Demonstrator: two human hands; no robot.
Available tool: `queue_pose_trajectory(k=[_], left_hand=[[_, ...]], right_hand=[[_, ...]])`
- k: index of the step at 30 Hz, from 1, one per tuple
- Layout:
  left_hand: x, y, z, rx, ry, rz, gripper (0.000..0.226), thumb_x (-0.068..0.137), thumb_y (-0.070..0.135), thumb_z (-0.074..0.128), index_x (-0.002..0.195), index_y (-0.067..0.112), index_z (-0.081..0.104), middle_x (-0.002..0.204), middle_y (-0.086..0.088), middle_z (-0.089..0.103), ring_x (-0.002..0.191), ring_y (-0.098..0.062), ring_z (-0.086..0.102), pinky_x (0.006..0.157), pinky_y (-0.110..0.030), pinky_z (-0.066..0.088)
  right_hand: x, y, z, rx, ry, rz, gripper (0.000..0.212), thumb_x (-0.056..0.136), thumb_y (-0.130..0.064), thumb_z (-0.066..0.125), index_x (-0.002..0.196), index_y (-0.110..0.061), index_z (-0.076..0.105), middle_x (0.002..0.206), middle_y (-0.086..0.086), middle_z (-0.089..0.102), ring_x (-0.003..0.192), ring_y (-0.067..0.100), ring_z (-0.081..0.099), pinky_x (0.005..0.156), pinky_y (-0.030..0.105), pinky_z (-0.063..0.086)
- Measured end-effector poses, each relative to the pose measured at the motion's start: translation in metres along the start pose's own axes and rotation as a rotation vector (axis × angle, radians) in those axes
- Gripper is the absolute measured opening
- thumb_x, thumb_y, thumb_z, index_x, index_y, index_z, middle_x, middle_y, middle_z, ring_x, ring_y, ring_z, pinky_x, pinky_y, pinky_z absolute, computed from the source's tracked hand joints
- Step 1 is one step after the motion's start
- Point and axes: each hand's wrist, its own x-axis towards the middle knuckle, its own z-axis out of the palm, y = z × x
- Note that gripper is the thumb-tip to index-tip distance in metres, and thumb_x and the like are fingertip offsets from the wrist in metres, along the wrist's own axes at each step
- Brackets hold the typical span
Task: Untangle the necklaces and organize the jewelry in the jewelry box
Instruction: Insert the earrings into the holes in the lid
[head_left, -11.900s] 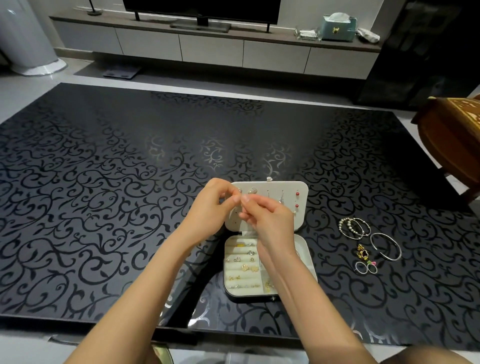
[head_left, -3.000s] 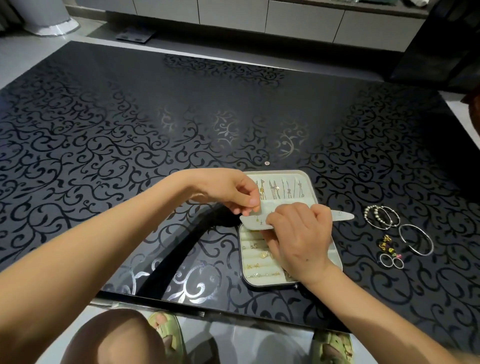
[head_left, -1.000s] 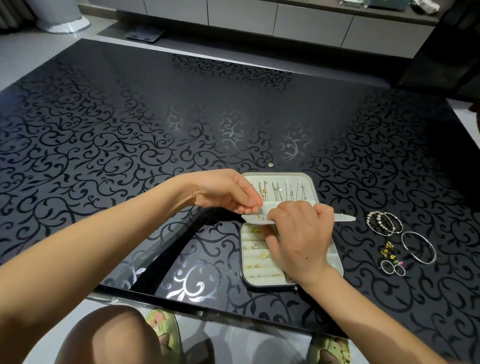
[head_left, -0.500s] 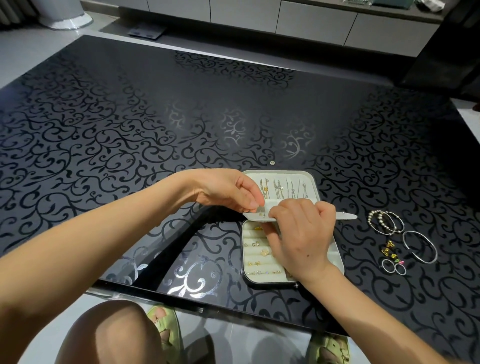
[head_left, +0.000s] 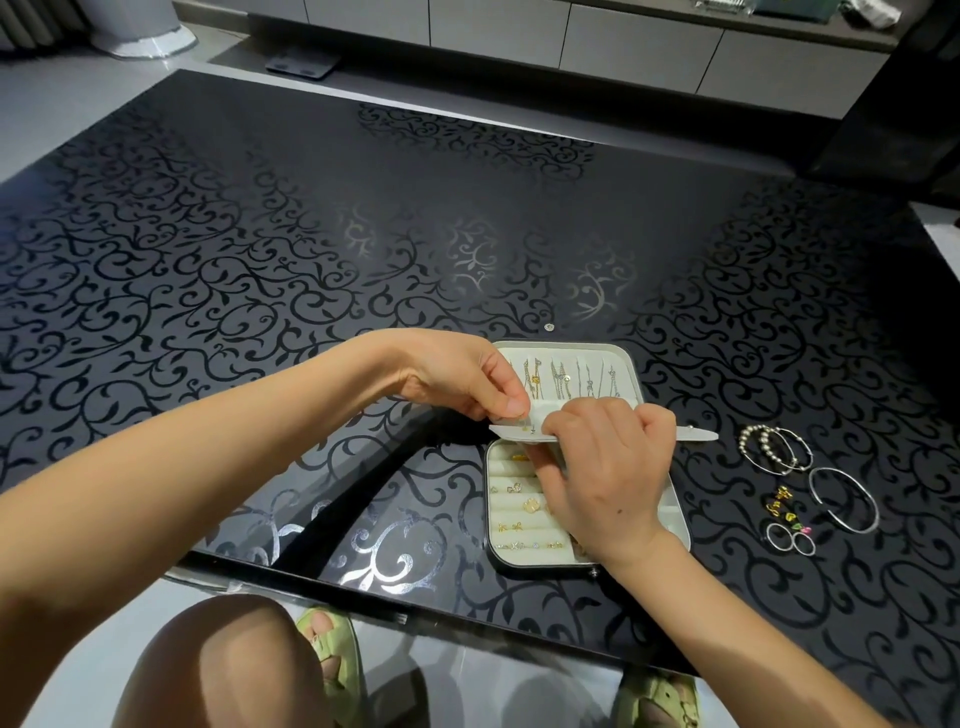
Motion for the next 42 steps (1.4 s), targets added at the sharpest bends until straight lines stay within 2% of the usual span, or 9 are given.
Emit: queue_pose_trajectory(k=[4,11,21,25,28,33,35,38,42], left_hand=[[0.001,-0.002,0.001,-0.061,0.032,-0.027,0.024,0.088,-0.001,0.057,0.072,0.012,0.070,0.071,0.001,0.060,0.066,-0.006,0.050,0.063,-0.015,0.041],[0.001,-0.002,0.002,-0.121,0.032,-0.066,0.024,0.087,-0.001,0.057,0.072,0.010,0.071,0.074,0.001,0.062,0.070,-0.007,0.052,0.071,-0.018,0.041],[-0.005,-0.006,0.005,-0.146,0.027,-0.029,0.025,0.089,0.000,0.056,0.074,0.012,0.072,0.073,0.004,0.067,0.072,-0.006,0.056,0.076,-0.021,0.042],[-0.008,-0.009,0.011,-0.100,0.098,0.038,0.019,0.089,-0.001,0.056,0.077,0.009,0.068,0.068,0.006,0.064,0.065,-0.004,0.054,0.071,-0.017,0.043],[-0.010,-0.011,0.015,-0.068,0.169,0.081,0.015,0.088,-0.001,0.059,0.077,0.008,0.066,0.070,0.005,0.064,0.069,-0.006,0.055,0.075,-0.019,0.044],[-0.014,-0.014,0.024,-0.082,0.230,0.119,0.014,0.087,-0.001,0.060,0.078,0.008,0.066,0.071,0.007,0.068,0.069,-0.002,0.061,0.071,-0.012,0.046],[-0.016,-0.013,0.024,-0.006,0.241,0.127,0.012,0.086,0.002,0.063,0.078,0.010,0.067,0.073,0.008,0.067,0.069,-0.001,0.060,0.072,-0.011,0.045],[-0.019,-0.002,0.020,0.311,0.261,0.123,0.009,0.085,0.014,0.068,0.079,0.021,0.069,0.078,0.007,0.066,0.070,-0.001,0.056,0.072,-0.011,0.043],[-0.020,0.018,0.018,0.682,0.260,0.145,0.005,0.084,0.016,0.069,0.081,0.020,0.067,0.072,0.007,0.059,0.060,0.001,0.047,0.060,-0.008,0.037]], right_hand=[[0.000,0.000,0.001,0.001,0.004,0.007,0.047,0.044,0.001,0.070,0.081,-0.015,0.045,0.063,0.001,0.056,0.051,0.024,0.049,0.063,0.033,0.022],[0.000,0.000,0.001,0.002,0.011,0.007,0.045,0.045,0.002,0.067,0.081,-0.015,0.045,0.063,0.000,0.056,0.052,0.024,0.049,0.063,0.033,0.022],[-0.001,-0.001,0.001,0.000,0.015,0.011,0.044,0.049,0.000,0.071,0.082,-0.016,0.045,0.064,0.000,0.057,0.053,0.023,0.049,0.064,0.032,0.022],[-0.001,-0.001,0.001,-0.008,0.015,0.007,0.044,0.048,0.000,0.067,0.081,-0.016,0.045,0.064,0.000,0.057,0.053,0.023,0.049,0.063,0.032,0.022],[-0.002,-0.001,0.001,-0.015,0.015,0.013,0.045,0.047,0.000,0.069,0.081,-0.016,0.045,0.064,0.000,0.057,0.052,0.023,0.048,0.063,0.033,0.022],[-0.001,-0.001,0.003,-0.021,0.009,0.017,0.050,0.045,-0.003,0.076,0.081,-0.015,0.045,0.064,0.000,0.057,0.053,0.023,0.048,0.064,0.032,0.022],[-0.002,-0.001,0.003,-0.020,0.008,0.010,0.049,0.045,-0.003,0.077,0.081,-0.015,0.045,0.064,0.000,0.057,0.052,0.023,0.048,0.064,0.032,0.022],[-0.002,-0.001,0.003,-0.023,0.016,-0.002,0.045,0.047,-0.001,0.073,0.080,-0.015,0.045,0.062,0.000,0.055,0.051,0.023,0.047,0.063,0.032,0.021],[-0.002,-0.001,0.003,-0.043,0.003,-0.007,0.044,0.047,-0.001,0.072,0.079,-0.015,0.045,0.061,0.000,0.054,0.051,0.023,0.046,0.063,0.032,0.020]])
